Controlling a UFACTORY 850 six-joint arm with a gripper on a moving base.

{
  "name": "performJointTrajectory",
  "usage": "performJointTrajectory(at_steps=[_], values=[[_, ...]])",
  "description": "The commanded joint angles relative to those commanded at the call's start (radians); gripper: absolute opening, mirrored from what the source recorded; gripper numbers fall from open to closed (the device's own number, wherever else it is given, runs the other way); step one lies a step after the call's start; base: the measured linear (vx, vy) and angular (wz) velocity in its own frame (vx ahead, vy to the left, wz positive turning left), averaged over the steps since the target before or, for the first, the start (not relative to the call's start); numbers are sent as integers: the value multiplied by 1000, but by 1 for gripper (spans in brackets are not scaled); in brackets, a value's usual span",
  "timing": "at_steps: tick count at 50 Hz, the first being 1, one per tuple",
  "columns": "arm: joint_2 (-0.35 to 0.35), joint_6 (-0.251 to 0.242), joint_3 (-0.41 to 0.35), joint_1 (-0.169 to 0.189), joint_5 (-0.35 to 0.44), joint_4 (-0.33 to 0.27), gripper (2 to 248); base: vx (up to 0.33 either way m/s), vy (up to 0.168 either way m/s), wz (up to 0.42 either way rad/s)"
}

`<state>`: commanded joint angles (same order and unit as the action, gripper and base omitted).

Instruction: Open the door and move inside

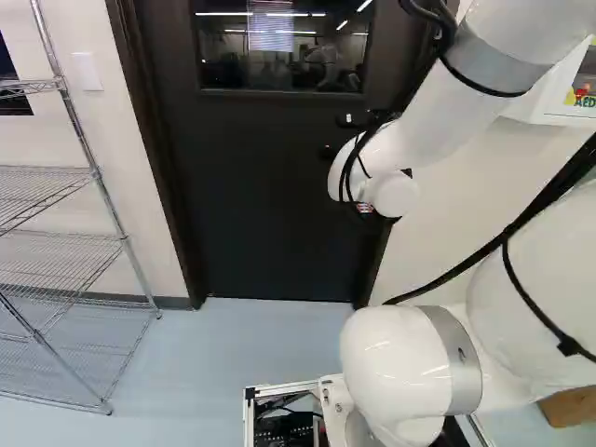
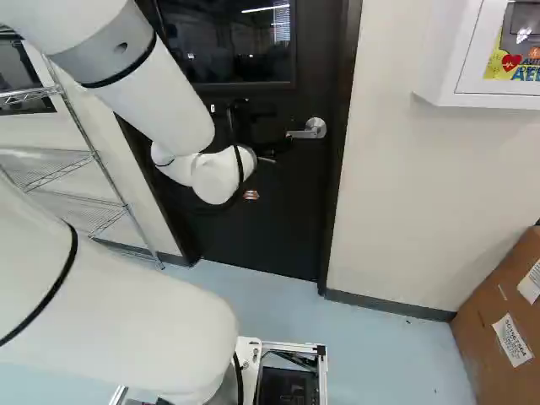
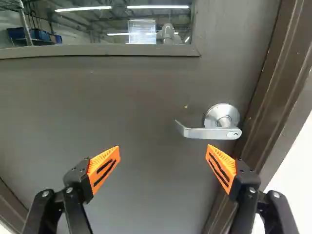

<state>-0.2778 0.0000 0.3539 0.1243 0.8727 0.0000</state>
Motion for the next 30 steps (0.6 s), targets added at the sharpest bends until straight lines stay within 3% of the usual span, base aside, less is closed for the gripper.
performJointTrajectory(at_steps=[30], values=[[7, 0, 73, 29, -25, 0, 247, 0, 0, 0]])
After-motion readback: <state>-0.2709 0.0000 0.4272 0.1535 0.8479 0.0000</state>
